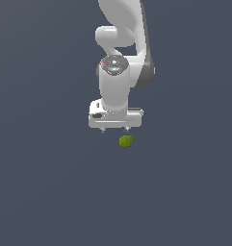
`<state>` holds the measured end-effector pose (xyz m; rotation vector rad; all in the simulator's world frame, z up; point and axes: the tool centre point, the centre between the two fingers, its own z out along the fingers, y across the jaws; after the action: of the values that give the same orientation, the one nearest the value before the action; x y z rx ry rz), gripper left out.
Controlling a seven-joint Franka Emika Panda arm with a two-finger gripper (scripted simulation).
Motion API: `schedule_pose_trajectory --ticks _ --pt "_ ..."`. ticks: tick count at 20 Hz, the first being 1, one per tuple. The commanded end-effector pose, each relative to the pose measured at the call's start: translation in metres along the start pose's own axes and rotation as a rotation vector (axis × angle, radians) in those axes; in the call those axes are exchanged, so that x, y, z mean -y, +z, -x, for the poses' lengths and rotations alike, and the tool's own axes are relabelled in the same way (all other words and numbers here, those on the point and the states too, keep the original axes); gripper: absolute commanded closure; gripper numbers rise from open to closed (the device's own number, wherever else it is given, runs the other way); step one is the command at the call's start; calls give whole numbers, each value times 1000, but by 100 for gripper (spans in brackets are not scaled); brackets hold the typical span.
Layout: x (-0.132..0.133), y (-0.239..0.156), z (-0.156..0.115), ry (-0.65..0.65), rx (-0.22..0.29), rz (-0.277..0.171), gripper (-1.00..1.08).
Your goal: Pick up the object and move it to a goal position.
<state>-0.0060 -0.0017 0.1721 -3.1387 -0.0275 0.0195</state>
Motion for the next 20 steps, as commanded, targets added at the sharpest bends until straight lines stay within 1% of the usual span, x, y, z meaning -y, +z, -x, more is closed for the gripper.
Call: schedule_pose_trajectory --ticks 1,4,8,11,20 --pt "0 0 0 0 0 0 -92" --pt "-5 2 1 8 5 4 -92" --pt "-24 7 7 36 27 21 -92" --pt "-32 9 9 42 36 28 -92" --pt "-28 11 9 69 33 26 -92"
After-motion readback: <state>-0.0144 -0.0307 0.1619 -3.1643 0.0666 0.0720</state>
